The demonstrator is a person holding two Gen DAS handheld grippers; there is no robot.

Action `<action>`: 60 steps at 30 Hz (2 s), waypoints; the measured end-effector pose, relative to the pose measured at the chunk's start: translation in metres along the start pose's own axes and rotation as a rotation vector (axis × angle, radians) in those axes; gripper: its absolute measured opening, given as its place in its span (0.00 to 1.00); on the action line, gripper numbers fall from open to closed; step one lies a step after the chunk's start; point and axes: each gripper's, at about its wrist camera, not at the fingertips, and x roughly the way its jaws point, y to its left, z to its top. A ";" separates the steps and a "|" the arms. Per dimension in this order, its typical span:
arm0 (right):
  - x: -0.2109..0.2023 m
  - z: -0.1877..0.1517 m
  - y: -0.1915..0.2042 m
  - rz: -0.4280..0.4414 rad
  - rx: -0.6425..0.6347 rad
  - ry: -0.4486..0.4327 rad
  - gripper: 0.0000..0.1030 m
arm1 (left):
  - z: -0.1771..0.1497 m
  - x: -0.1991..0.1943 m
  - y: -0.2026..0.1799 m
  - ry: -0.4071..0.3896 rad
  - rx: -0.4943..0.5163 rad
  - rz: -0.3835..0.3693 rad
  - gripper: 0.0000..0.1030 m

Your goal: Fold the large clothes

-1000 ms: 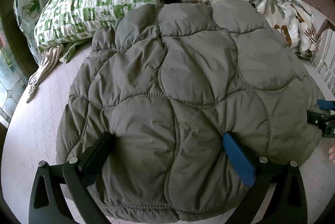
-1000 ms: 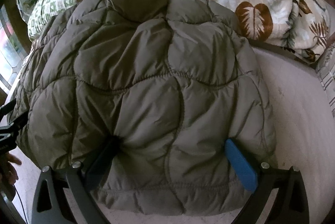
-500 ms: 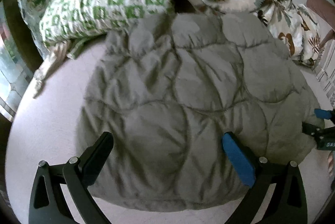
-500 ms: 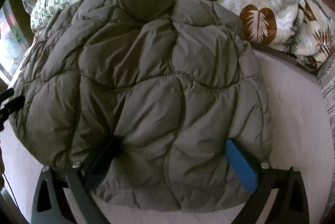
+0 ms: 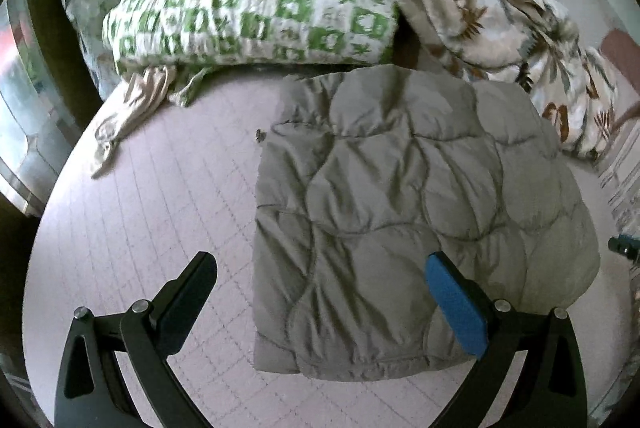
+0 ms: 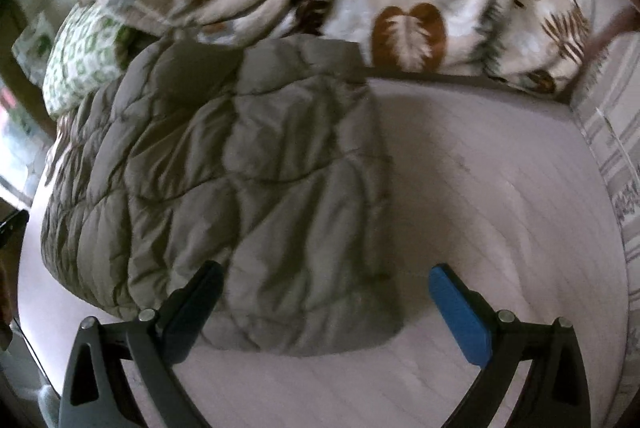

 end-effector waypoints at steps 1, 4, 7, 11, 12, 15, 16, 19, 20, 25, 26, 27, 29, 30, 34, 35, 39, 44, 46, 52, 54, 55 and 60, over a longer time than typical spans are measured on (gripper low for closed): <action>0.000 0.000 -0.007 0.001 0.018 0.009 1.00 | 0.001 0.002 0.002 0.011 -0.002 0.001 1.00; 0.001 0.003 -0.023 0.004 0.053 0.016 1.00 | 0.004 0.013 0.005 0.052 0.015 0.007 1.00; 0.005 0.001 -0.030 0.009 0.072 0.025 1.00 | 0.004 0.027 0.008 0.086 0.012 0.009 1.00; 0.016 0.002 -0.033 0.004 0.075 0.039 1.00 | 0.006 0.047 0.016 0.106 -0.033 0.012 1.00; 0.018 0.003 -0.034 0.003 0.075 0.041 1.00 | 0.007 0.053 0.019 0.107 -0.048 0.015 1.00; 0.021 0.007 -0.038 -0.013 0.076 0.036 1.00 | 0.012 0.064 0.024 0.117 -0.064 0.008 1.00; 0.023 0.010 -0.040 -0.008 0.078 0.037 1.00 | 0.014 0.069 0.025 0.126 -0.063 0.002 1.00; 0.031 0.017 -0.047 0.002 0.093 0.051 1.00 | 0.018 0.084 0.027 0.145 -0.033 -0.012 1.00; 0.034 0.020 -0.050 0.000 0.097 0.057 1.00 | 0.018 0.088 0.026 0.145 -0.018 -0.008 1.00; 0.052 0.036 -0.059 -0.013 0.105 0.069 1.00 | 0.019 0.111 0.020 0.203 0.025 -0.005 1.00; 0.056 0.040 -0.061 -0.008 0.112 0.067 1.00 | 0.019 0.116 0.020 0.219 0.025 -0.011 1.00; 0.060 0.042 -0.063 -0.006 0.118 0.069 1.00 | 0.019 0.119 0.021 0.226 0.026 -0.017 1.00; 0.066 0.047 -0.063 0.008 0.122 0.073 1.00 | 0.020 0.125 0.020 0.238 0.032 -0.022 1.00; 0.070 0.049 -0.062 0.020 0.120 0.076 1.00 | 0.021 0.128 0.020 0.241 0.035 -0.022 1.00; 0.087 0.057 -0.056 0.047 0.110 0.103 1.00 | 0.023 0.138 0.011 0.262 0.062 -0.007 1.00; 0.091 0.059 -0.055 0.051 0.110 0.109 1.00 | 0.024 0.140 0.008 0.270 0.070 -0.005 1.00; 0.115 0.065 -0.055 0.089 0.126 0.159 1.00 | 0.029 0.150 0.005 0.312 0.087 -0.027 1.00; 0.143 0.071 -0.058 0.136 0.118 0.240 1.00 | 0.039 0.169 0.007 0.347 0.076 -0.077 1.00; 0.152 0.073 -0.059 0.158 0.121 0.265 1.00 | 0.041 0.174 0.009 0.356 0.068 -0.098 1.00; 0.166 0.072 -0.064 0.225 0.134 0.267 0.99 | 0.047 0.183 0.004 0.355 0.103 -0.128 0.97; 0.166 0.072 -0.066 0.250 0.135 0.254 0.91 | 0.051 0.186 0.003 0.348 0.101 -0.162 0.88; 0.163 0.071 -0.067 0.278 0.135 0.239 0.75 | 0.053 0.187 0.002 0.341 0.096 -0.171 0.82; 0.149 0.066 -0.057 0.301 0.106 0.167 0.47 | 0.059 0.185 -0.007 0.328 0.079 -0.201 0.59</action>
